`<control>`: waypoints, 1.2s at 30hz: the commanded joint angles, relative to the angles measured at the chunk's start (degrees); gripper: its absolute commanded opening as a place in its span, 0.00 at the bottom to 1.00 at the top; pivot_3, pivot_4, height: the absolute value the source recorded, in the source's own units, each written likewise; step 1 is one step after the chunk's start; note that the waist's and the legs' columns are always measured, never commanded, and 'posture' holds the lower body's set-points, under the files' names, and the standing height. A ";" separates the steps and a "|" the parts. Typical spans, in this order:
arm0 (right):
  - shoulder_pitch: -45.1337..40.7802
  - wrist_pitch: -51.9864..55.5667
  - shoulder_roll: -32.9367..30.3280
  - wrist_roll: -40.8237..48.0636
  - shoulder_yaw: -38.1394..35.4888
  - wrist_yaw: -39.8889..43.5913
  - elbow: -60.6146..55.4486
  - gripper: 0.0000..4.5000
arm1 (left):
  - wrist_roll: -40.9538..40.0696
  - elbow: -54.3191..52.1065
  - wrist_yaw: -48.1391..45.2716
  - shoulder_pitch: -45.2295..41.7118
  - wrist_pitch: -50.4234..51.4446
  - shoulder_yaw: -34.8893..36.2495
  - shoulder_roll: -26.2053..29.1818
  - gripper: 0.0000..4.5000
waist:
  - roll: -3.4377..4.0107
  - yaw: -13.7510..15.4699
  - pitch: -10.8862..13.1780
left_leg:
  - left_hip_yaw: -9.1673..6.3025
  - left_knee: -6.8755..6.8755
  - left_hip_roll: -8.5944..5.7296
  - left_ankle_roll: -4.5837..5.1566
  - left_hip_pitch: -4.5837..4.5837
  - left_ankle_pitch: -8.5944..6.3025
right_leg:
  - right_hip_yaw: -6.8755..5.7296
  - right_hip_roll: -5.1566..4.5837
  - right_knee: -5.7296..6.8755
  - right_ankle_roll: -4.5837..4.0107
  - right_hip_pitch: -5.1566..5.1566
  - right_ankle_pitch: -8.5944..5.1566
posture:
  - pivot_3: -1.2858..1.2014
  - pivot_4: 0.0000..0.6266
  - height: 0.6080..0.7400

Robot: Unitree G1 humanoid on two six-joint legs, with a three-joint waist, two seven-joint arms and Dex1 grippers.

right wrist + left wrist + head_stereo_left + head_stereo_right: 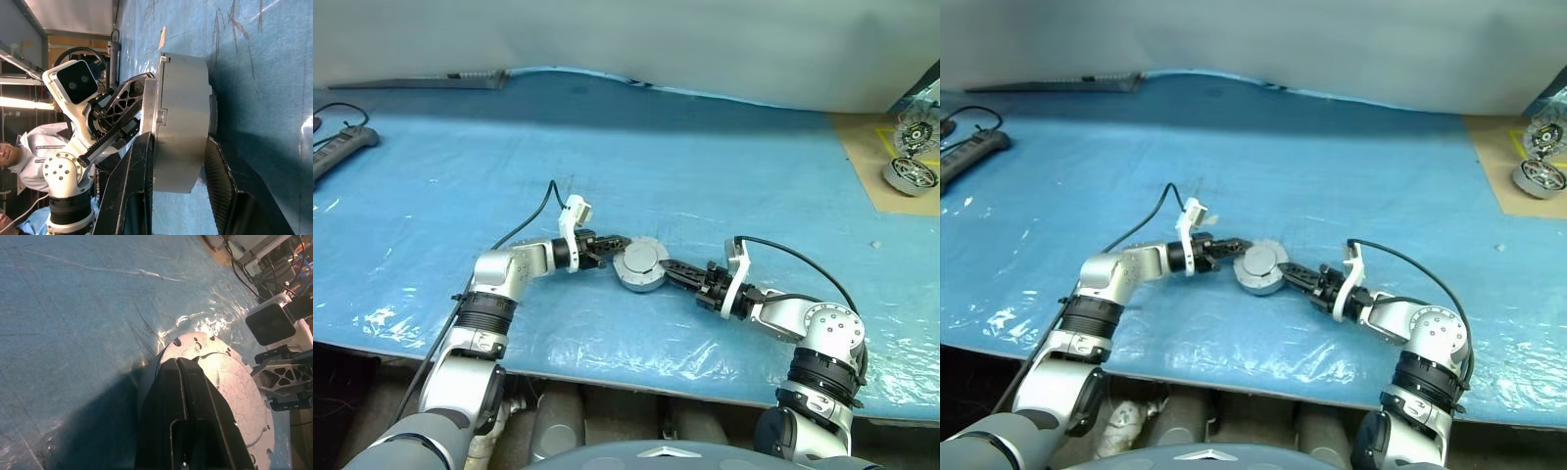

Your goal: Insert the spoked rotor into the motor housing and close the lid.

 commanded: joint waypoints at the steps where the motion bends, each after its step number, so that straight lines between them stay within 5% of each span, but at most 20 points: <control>1: 0.52 0.78 0.23 1.82 0.62 0.35 -1.63 0.24 | 0.87 0.05 -0.25 0.47 0.35 -1.08 0.02 0.00 | 0.00 0.00 0.00 | 0.00 0.00 0.00 0.00 0.00 0.00 | 0.00 0.00 0.00 0.00 0.00 0.00 | 0.52 0.24 1.00; 8: 0.76 0.68 0.91 1.71 0.57 -0.15 -1.76 0.24 | -0.27 -0.52 0.96 0.48 0.31 0.95 -0.53 0.00 | 0.00 -0.01 0.00 | 0.00 0.00 0.00 0.00 0.00 0.00 | 0.00 0.00 0.00 0.00 0.00 0.00 | 0.52 0.24 1.00; 13: 0.58 0.34 3.18 3.84 -2.65 -1.32 -2.35 0.24 | -6.47 -1.78 6.18 0.53 3.48 10.63 -1.95 0.00 | 0.00 -0.33 0.00 | 0.00 0.00 0.02 0.00 -0.02 0.00 | 0.00 0.02 0.02 0.00 -0.07 0.00 | 0.52 0.24 1.00; 17: 0.38 -0.57 4.71 5.96 -4.75 -2.43 -2.83 0.24 | -14.18 -3.65 11.74 2.18 9.77 20.23 -2.68 0.20 | 0.00 -0.29 0.01 | 0.00 -0.02 0.02 0.00 -0.08 0.00 | 0.00 0.05 0.01 -0.01 -0.14 0.00 | 0.52 0.24 1.00; 27: -5.29 -8.08 7.55 8.83 -4.65 -6.52 0.37 0.24 | -34.35 -8.27 31.03 8.84 19.17 39.15 -10.64 0.96 | -0.01 -0.25 0.01 | -0.04 -0.01 0.00 0.00 -0.26 0.00 | -0.03 0.02 -0.02 0.00 -0.26 0.00 | 0.52 0.24 1.00; 36: -12.93 -18.98 7.67 3.67 2.87 -4.64 10.07 0.24 | -45.31 -11.61 40.55 13.64 18.66 38.30 -18.54 1.00 | -0.03 -0.26 0.02 | -0.11 0.02 0.00 0.00 -0.36 0.00 | -0.10 0.04 -0.06 0.07 -0.27 0.02 | 0.52 0.24 1.00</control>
